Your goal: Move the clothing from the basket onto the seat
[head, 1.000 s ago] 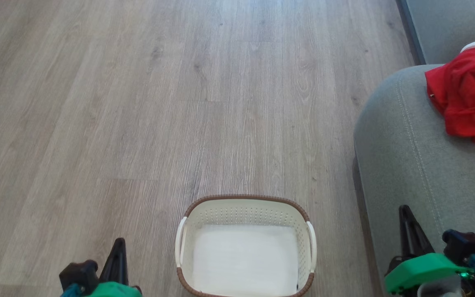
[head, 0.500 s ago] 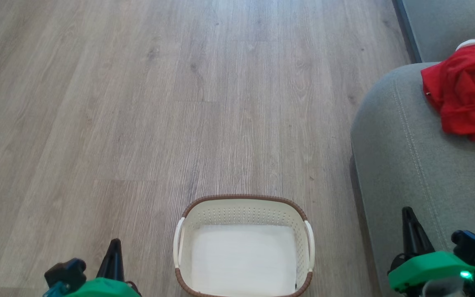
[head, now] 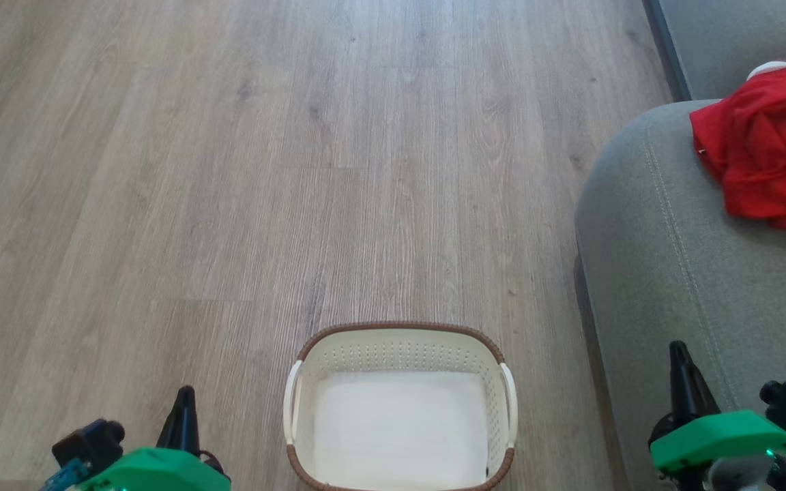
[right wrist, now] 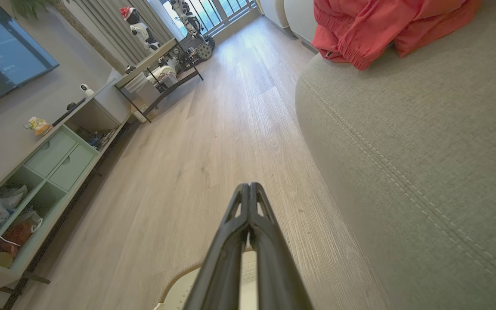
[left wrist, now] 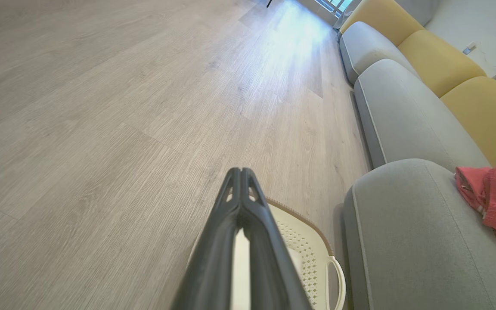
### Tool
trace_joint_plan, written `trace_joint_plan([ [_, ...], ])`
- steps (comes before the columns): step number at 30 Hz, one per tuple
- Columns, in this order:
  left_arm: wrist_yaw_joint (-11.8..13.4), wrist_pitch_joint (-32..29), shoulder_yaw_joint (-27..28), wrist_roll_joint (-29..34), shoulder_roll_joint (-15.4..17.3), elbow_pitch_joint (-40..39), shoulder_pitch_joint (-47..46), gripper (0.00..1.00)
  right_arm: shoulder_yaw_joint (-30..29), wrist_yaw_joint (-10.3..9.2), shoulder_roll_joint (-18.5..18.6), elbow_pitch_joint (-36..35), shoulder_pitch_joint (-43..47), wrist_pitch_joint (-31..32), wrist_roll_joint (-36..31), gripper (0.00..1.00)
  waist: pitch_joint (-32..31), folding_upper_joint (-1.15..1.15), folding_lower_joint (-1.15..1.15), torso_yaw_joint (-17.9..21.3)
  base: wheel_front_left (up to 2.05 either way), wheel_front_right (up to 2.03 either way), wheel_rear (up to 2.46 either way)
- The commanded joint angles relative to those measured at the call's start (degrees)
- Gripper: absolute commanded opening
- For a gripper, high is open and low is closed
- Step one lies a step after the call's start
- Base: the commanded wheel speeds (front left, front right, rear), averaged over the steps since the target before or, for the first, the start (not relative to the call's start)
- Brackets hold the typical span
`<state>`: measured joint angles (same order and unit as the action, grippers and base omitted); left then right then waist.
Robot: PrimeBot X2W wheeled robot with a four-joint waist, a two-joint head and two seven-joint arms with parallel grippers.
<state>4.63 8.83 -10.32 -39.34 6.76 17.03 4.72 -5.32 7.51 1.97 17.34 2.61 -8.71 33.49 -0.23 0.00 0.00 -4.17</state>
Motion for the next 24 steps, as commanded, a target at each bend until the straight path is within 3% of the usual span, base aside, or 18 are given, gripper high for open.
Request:
trace_joint_plan([
  [1,-0.49,-0.35,1.58,-1.32,0.16,-1.83,-2.99,0.0,-0.02,-0.01,0.35,-2.12,-3.34,0.35,1.49,0.0,0.01,0.0,0.0,0.05,0.0,0.0,0.0],
  [24,-3.62,-4.27,5.55,-15.27,-0.82,-2.15,-5.11,0.0,-0.34,-0.01,0.5,-2.44,-4.8,4.34,16.85,0.0,0.11,0.0,0.0,1.15,0.0,0.0,0.0],
])
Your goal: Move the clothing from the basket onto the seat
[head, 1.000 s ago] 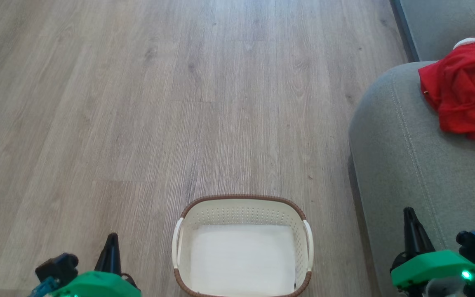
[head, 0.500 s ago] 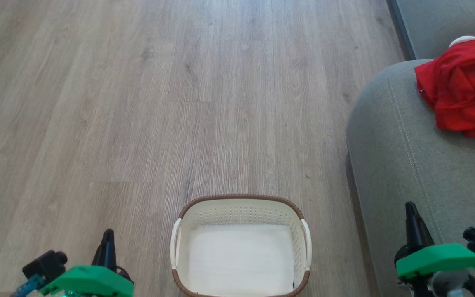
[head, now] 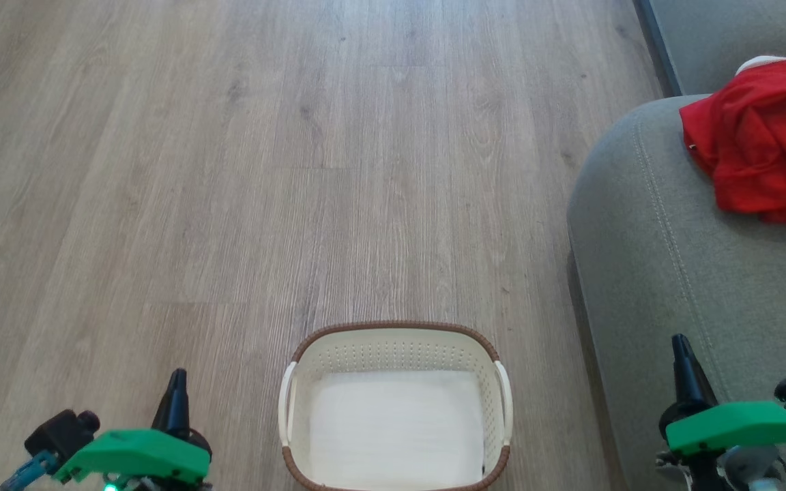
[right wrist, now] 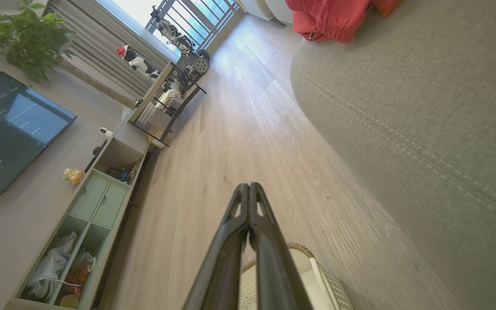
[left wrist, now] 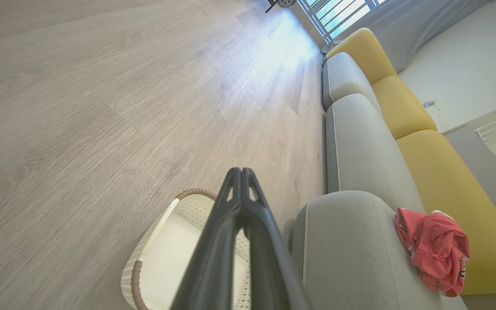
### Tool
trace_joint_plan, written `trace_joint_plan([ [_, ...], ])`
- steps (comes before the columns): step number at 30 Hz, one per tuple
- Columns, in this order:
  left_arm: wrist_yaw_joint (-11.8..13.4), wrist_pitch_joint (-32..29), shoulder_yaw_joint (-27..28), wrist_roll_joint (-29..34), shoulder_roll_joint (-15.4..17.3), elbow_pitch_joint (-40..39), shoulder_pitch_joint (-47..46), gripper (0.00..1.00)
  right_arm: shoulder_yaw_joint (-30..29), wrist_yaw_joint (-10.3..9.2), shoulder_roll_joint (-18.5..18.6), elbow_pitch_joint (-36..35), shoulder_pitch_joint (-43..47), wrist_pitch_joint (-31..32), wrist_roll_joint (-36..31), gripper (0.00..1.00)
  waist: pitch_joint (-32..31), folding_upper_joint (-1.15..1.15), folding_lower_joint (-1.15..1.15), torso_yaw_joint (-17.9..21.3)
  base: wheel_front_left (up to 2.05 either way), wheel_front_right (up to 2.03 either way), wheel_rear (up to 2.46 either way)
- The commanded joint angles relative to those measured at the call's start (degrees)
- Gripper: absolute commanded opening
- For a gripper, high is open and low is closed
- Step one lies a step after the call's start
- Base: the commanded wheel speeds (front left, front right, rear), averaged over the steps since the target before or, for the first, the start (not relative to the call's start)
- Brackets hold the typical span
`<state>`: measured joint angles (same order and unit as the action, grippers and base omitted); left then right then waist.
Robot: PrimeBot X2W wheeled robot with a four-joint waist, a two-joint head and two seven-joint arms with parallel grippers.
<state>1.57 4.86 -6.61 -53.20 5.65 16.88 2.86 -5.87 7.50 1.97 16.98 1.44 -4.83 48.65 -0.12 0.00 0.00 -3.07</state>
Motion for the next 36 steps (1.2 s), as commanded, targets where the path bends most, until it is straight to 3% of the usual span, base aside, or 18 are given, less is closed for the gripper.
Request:
trace_joint_plan([
  [1,-0.68,-0.46,2.0,-1.98,0.24,-2.01,-3.34,0.0,0.2,0.0,0.51,-2.09,-3.7,0.63,2.32,0.0,0.01,0.0,0.0,0.1,0.0,0.0,0.0],
  [36,-5.1,-6.09,7.73,-21.63,-1.23,-2.44,-6.35,0.0,-0.25,0.0,0.72,-2.55,-5.77,6.27,24.07,0.0,0.16,0.0,0.0,1.67,0.0,0.0,0.0],
])
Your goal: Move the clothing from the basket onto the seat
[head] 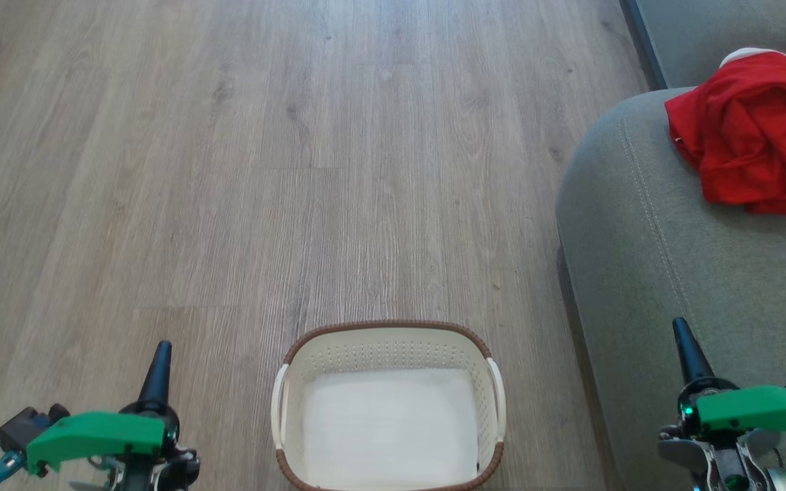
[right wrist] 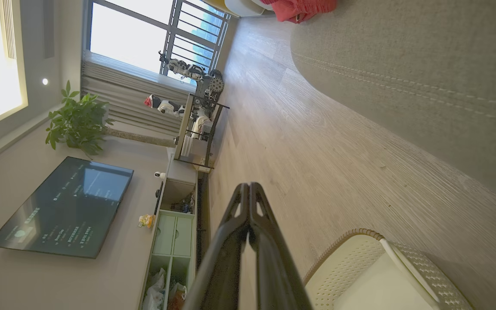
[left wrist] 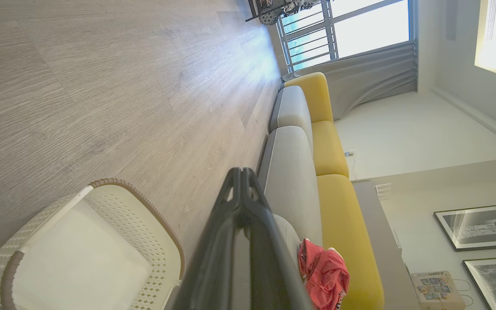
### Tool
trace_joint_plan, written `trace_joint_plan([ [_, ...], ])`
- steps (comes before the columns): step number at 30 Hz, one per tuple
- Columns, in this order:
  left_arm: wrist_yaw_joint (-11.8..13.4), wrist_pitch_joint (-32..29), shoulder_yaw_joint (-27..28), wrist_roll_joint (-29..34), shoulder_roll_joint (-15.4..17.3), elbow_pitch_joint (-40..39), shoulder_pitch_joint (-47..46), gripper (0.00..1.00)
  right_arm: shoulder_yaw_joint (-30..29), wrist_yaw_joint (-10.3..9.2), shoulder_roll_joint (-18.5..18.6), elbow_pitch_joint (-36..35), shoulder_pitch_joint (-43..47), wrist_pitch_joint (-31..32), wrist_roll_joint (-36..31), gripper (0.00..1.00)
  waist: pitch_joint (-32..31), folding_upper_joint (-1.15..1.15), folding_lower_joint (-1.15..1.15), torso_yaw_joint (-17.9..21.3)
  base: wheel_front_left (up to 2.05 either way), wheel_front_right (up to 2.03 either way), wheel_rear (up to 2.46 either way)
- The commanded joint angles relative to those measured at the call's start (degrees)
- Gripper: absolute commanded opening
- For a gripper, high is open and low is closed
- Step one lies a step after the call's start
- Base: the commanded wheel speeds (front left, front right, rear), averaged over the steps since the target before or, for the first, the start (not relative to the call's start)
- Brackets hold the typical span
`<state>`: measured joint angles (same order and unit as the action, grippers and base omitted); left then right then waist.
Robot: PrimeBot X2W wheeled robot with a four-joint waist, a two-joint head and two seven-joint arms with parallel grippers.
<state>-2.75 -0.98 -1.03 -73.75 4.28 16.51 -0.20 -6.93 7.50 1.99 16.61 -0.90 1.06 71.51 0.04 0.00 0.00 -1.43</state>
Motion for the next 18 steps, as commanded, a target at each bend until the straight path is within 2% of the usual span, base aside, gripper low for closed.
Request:
trace_joint_plan([
  [1,-0.91,-0.41,2.32,-1.66,0.1,-2.07,-3.38,0.0,0.79,0.0,0.7,-2.19,-3.49,0.55,1.86,0.0,0.01,0.0,0.0,0.07,0.0,0.0,0.0],
  [18,-2.99,-3.08,5.03,-10.88,-0.6,-2.27,-4.79,0.0,0.58,-0.01,0.8,-2.4,-4.47,3.2,12.08,0.0,0.08,0.0,0.0,0.81,0.0,0.0,0.0],
])
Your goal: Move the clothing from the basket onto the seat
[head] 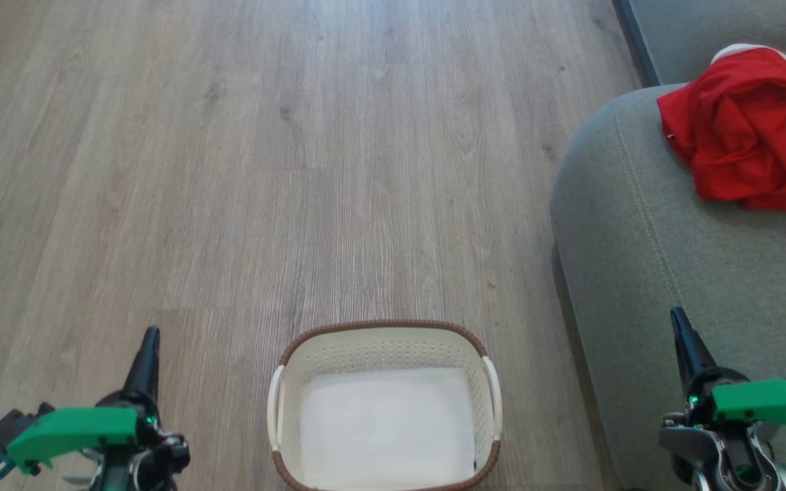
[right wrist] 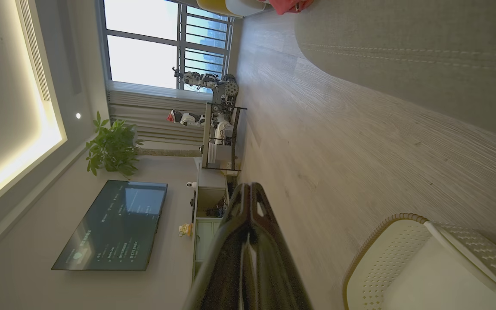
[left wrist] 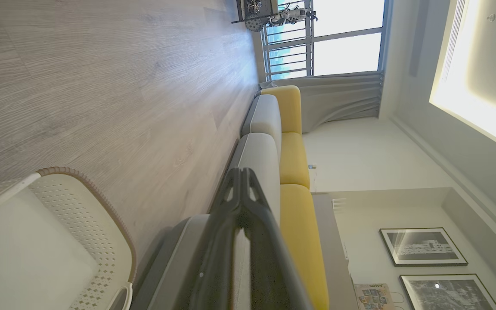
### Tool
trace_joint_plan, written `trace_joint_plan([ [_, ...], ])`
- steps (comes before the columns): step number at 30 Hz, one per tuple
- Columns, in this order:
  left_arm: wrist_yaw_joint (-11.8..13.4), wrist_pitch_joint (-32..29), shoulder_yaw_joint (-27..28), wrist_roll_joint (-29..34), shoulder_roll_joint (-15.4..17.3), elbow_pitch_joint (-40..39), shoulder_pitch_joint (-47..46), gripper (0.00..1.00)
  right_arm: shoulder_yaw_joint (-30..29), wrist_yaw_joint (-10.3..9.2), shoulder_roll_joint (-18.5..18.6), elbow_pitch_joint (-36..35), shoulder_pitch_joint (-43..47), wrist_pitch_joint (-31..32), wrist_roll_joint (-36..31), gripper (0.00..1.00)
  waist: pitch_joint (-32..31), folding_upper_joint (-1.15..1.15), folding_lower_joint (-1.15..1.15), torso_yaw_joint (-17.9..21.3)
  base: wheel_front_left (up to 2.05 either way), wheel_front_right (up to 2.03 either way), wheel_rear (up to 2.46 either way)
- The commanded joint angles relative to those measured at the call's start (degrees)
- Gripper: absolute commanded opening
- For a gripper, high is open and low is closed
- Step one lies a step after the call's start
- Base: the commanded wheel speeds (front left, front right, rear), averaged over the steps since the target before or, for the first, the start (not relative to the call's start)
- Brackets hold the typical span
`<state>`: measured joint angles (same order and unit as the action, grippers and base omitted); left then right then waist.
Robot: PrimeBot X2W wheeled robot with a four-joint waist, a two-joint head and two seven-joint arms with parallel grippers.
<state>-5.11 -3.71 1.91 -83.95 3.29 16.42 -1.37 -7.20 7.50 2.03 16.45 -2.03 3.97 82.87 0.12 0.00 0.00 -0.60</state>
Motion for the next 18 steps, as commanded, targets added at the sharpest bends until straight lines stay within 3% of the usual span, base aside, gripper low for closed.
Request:
trace_joint_plan([
  [1,-0.76,-0.52,2.27,-1.25,0.34,-2.2,-3.71,0.0,0.84,-0.01,0.77,-2.26,-3.4,0.46,1.36,0.0,0.0,0.0,0.0,0.03,0.0,0.0,0.0],
  [13,-2.32,-2.52,4.31,-8.17,-0.19,-2.35,-4.78,0.0,0.68,-0.01,0.85,-2.42,-4.14,2.45,9.04,0.0,0.06,0.0,0.0,0.59,0.0,0.0,0.0],
  [18,-2.37,-2.61,4.4,-8.39,-0.22,-2.35,-4.82,0.0,0.68,-0.01,0.85,-2.42,-4.16,2.52,9.3,0.0,0.06,0.0,0.0,0.6,0.0,0.0,0.0],
])
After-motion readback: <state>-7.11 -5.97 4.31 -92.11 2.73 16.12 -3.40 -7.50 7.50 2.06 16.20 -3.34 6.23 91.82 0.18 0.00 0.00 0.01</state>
